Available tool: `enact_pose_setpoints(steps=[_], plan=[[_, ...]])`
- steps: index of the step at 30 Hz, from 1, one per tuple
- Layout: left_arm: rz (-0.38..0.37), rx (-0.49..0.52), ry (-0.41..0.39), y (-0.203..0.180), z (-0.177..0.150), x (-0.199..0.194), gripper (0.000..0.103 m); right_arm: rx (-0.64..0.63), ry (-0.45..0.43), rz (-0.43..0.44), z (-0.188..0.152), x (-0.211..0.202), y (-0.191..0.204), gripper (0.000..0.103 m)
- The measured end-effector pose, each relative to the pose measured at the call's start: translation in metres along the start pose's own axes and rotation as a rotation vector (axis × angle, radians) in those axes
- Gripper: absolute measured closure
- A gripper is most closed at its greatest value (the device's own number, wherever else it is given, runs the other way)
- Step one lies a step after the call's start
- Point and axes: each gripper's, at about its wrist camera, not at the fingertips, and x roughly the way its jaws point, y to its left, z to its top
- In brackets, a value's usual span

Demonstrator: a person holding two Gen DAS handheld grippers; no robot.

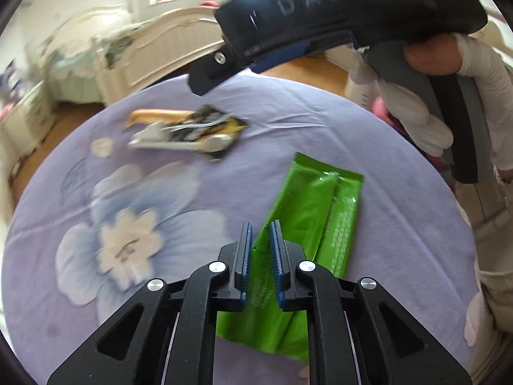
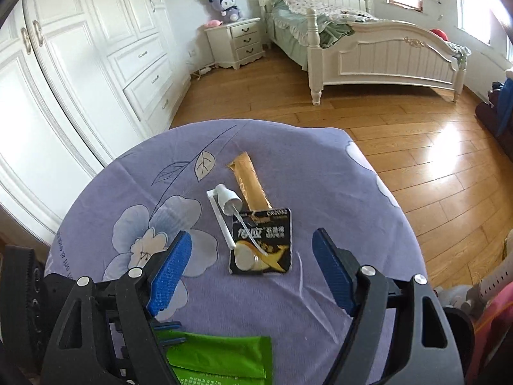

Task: Collect trash
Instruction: 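Move both tools back over the table toward the green wrapper, then grasp the white spray nozzle with the right tool while the left tool grasps the green wrapper, then carry the spray nozzle and green wrapper over the bin and release both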

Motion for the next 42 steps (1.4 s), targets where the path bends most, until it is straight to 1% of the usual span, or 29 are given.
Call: enact_pose_setpoints(steps=[3,5,6,8,9,10,11,12,14,15,16,17,18,19,21,22,23,24,25,28,29,30,31,32,34,36,38,42], plan=[[0.034,-0.095,-0.008,0.024,-0.008,-0.007,0.093,-0.076,0.039,0.024,0.013,0.027,0.016,0.032],[0.036,-0.133,-0.007,0.034,-0.015,-0.011,0.093,-0.127,0.069,0.022,0.021,0.049,0.029,0.033],[0.035,-0.14,-0.006,0.036,-0.016,-0.013,0.093,-0.143,0.088,0.016,0.023,0.058,0.032,0.036],[0.034,-0.15,-0.002,0.039,-0.018,-0.016,0.092,-0.182,0.144,-0.024,0.024,0.079,0.038,0.043],[0.023,-0.153,0.002,0.04,-0.019,-0.017,0.088,-0.198,0.17,-0.056,0.023,0.087,0.041,0.048],[0.015,-0.154,0.005,0.041,-0.018,-0.019,0.084,-0.204,0.159,-0.062,0.022,0.088,0.042,0.058],[0.014,-0.153,0.003,0.042,-0.018,-0.02,0.067,-0.197,0.159,-0.054,0.022,0.088,0.042,0.062],[0.016,-0.15,-0.005,0.042,-0.017,-0.021,0.044,-0.187,0.155,-0.059,0.022,0.086,0.041,0.07],[0.026,-0.136,-0.038,0.037,-0.019,-0.029,0.022,-0.148,0.128,-0.035,0.021,0.075,0.035,0.07],[0.027,-0.119,-0.051,0.032,-0.018,-0.031,0.019,-0.117,0.108,-0.003,0.02,0.066,0.031,0.071],[0.029,-0.1,-0.056,0.026,-0.016,-0.032,0.019,-0.081,0.083,0.033,0.018,0.054,0.027,0.071],[0.048,-0.074,-0.05,0.02,-0.013,-0.03,0.018,-0.051,0.061,0.06,0.015,0.044,0.024,0.071],[0.072,-0.048,-0.033,0.015,-0.011,-0.025,0.018,-0.027,0.04,0.08,0.013,0.034,0.022,0.071],[0.08,-0.032,-0.009,0.014,-0.01,-0.02,0.018,0.001,0.017,0.104,0.009,0.022,0.019,0.071],[0.07,-0.02,0.06,0.013,-0.008,-0.002,0.021,0.046,-0.02,0.144,0.002,0.002,0.015,0.071],[0.066,-0.028,0.034,0.016,-0.008,0.0,0.024,0.06,-0.04,0.15,-0.003,-0.008,0.014,0.071],[0.069,-0.031,0.032,0.017,-0.007,0.001,0.032,0.067,-0.057,0.149,-0.009,-0.018,0.014,0.071],[0.076,-0.04,0.025,0.018,-0.004,0.001,0.047,0.073,-0.073,0.143,-0.016,-0.028,0.014,0.071],[0.075,-0.057,0.025,0.02,-0.004,0.002,0.048,0.08,-0.091,0.13,-0.026,-0.039,0.014,0.071],[0.06,-0.087,-0.011,0.021,-0.004,-0.002,0.063,0.107,-0.129,0.061,-0.052,-0.062,0.009,0.071],[0.049,-0.112,-0.026,0.023,-0.003,-0.005,0.084,0.125,-0.139,0.045,-0.061,-0.068,0.006,0.071],[0.025,-0.143,-0.032,0.029,0.0,-0.008,0.089,0.142,-0.149,0.032,-0.07,-0.076,0.002,0.071],[0.007,-0.166,-0.036,0.032,0.002,-0.011,0.09,0.16,-0.162,0.018,-0.08,-0.083,-0.001,0.071],[0.01,-0.173,-0.048,0.031,0.004,-0.013,0.09,0.176,-0.172,0.002,-0.089,-0.088,-0.005,0.071],[0.026,-0.157,-0.054,0.022,0.008,-0.014,0.09,0.216,-0.188,-0.024,-0.104,-0.098,-0.015,0.071],[0.012,-0.165,-0.072,0.013,0.013,-0.017,0.09,0.257,-0.201,-0.048,-0.118,-0.106,-0.026,0.071],[0.0,-0.159,-0.094,-0.001,0.019,-0.03,0.09,0.282,-0.216,-0.082,-0.127,-0.116,-0.037,0.071],[-0.042,-0.126,-0.124,-0.034,0.039,-0.039,0.09,0.31,-0.257,-0.168,-0.146,-0.14,-0.053,0.071]])
